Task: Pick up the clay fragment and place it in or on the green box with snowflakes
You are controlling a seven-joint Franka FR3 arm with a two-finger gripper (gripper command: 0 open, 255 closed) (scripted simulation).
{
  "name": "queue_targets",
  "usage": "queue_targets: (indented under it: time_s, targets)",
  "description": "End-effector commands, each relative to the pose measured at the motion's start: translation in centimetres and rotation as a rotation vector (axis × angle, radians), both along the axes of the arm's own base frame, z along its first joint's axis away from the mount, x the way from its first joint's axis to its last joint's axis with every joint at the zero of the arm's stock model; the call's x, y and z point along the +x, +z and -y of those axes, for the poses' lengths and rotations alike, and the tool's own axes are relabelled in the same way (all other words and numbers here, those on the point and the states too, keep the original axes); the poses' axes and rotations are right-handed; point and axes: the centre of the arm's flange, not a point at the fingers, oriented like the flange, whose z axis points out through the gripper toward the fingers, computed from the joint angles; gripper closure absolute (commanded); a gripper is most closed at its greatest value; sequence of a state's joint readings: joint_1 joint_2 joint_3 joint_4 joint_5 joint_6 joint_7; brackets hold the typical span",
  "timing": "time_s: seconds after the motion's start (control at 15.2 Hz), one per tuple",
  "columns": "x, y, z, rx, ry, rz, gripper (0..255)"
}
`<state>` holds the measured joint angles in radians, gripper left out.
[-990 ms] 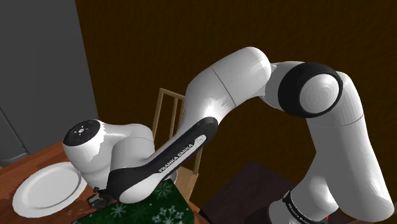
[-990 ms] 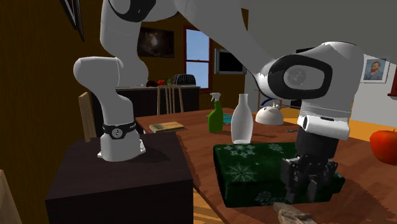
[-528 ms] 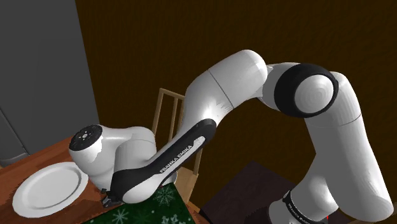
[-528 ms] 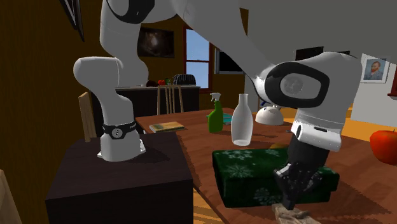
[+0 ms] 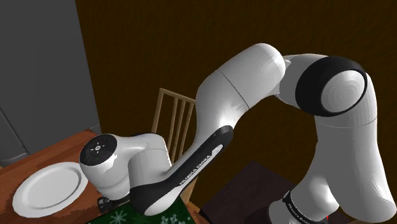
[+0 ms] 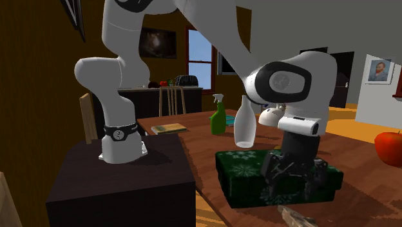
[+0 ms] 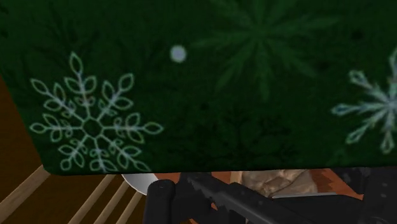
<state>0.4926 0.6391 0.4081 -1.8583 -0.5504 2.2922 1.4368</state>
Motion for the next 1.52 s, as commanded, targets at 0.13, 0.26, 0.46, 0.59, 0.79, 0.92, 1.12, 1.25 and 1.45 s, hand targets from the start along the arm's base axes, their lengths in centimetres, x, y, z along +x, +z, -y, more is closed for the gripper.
queue_targets:
  time_s: [0.13, 0.26, 0.46, 0.59, 0.79, 0.92, 1.12, 1.25, 1.45]
  targets:
    - [-0.4, -2.2, 0.2, 0.004, -0.005, 0.001, 0]
    - [-0.3, -3.0, 0.3, 0.004, -0.005, 0.001, 0]
    - [-0.3, -3.0, 0.3, 0.004, -0.005, 0.001, 0]
    - [-0.3, -3.0, 0.3, 0.004, -0.005, 0.001, 0]
    - [-0.3, -3.0, 0.3, 0.004, -0.005, 0.001, 255]
    - [-0.3, -3.0, 0.2, 0.004, -0.005, 0.001, 255]
    - [-0.4, -3.0, 0.2, 0.004, -0.005, 0.001, 255]
    - [-0.5, -3.1, 0.3, 0.004, -0.005, 0.001, 255]
    - [-0.3, -2.5, 0.3, 0.004, -0.005, 0.001, 255]
